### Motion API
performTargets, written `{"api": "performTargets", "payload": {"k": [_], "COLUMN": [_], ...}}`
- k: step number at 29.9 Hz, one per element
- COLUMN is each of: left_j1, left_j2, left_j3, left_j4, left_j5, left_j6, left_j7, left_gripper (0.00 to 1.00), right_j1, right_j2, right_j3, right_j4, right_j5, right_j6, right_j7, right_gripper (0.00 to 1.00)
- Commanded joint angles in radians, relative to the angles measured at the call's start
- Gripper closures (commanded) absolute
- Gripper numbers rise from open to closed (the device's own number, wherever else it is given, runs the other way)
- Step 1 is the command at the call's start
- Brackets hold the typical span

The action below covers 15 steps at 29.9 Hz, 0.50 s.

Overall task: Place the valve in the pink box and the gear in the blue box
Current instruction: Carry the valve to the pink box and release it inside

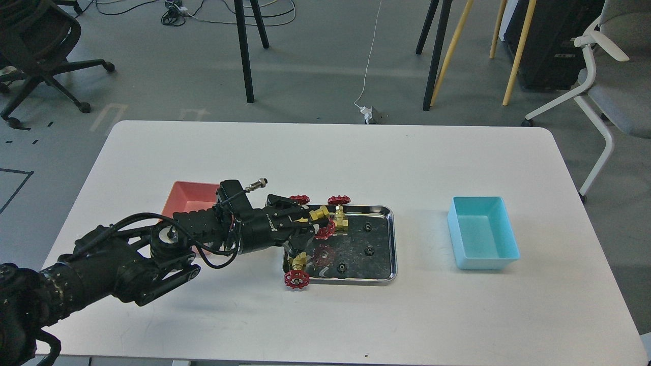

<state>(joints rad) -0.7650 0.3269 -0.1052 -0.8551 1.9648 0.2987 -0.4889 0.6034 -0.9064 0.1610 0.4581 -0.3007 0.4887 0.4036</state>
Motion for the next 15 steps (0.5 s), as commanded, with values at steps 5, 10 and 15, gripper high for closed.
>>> {"api": "performTargets", "payload": {"k": [5,10,15], "left_j1": [-0.053,-0.051,-0.031], "left_j2": [0.208,0.333,0.403], "left_j3": [-0.007,-0.007,-0.005], "left_j4": [-0.11,-0.117,-0.114], "left_j5": [-0.231,-0.262,-0.265], "left_j6": [-0.058,-0.075,-0.073], "left_j7": [0.0,0.0,0.0], "left_gripper": [0.73,0.73,0.72], "right_j1": [0.024,0.026,0.032], "right_j2": [0.02,0.038,0.04], "right_j3": [0.002,0.002,0.002], "right_j4": [-0.004,-0.015,-0.016], "right_j5": [0.0,0.0,0.0], "right_j6": [0.0,0.0,0.0], "right_j7": [-0.005,-0.005,-0.005], "right_gripper": [0.01,0.01,0.01]}}
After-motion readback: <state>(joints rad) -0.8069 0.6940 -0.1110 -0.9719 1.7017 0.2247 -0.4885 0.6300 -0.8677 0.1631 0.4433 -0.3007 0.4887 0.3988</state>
